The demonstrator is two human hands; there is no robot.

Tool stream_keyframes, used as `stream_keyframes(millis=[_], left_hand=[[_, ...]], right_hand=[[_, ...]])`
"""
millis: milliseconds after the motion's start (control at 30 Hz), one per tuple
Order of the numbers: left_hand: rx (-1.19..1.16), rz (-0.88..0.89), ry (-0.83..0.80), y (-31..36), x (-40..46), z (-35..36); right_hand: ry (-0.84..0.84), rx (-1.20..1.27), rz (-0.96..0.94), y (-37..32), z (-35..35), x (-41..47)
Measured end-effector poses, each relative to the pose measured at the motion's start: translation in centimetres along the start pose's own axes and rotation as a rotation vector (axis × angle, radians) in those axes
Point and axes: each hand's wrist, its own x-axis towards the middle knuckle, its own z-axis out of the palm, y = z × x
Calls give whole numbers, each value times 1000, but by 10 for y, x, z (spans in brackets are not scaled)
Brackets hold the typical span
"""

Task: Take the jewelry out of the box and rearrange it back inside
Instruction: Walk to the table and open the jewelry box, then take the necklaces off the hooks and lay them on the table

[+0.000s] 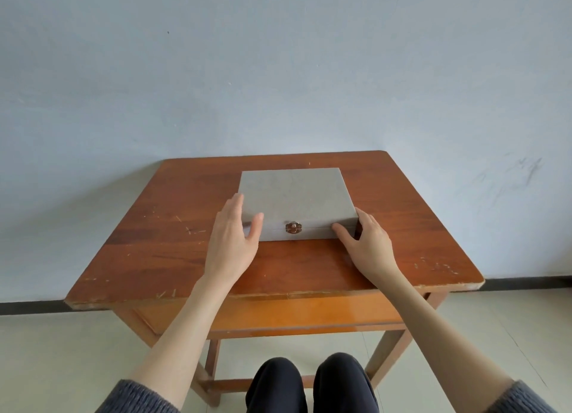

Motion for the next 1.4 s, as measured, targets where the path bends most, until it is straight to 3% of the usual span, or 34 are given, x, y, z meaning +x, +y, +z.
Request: stream_keyframes(millis=[33,100,267,567,767,1100,1400], left_hand=[[-34,-120,-54,-2,-3,-3],[-64,-189,-113,-9,-6,-7],[-118,-179,-103,-4,-8,-15],[-466,-135,-16,25,13,-40],[-617,-112,-24,37,71,-43],[-663,-123,-43,25,164,-17],[-738,-118,13,31,217,22]], right_hand=[[1,-1,6,0,0,0],[0,4,15,-1,-1,0],[25,129,55,-3,-3,-2],[170,428,23,-37,-14,24],[90,498,-58,-58,-24,81],[38,568,47,-61,-4,182],[107,600,98,-50,3,243]])
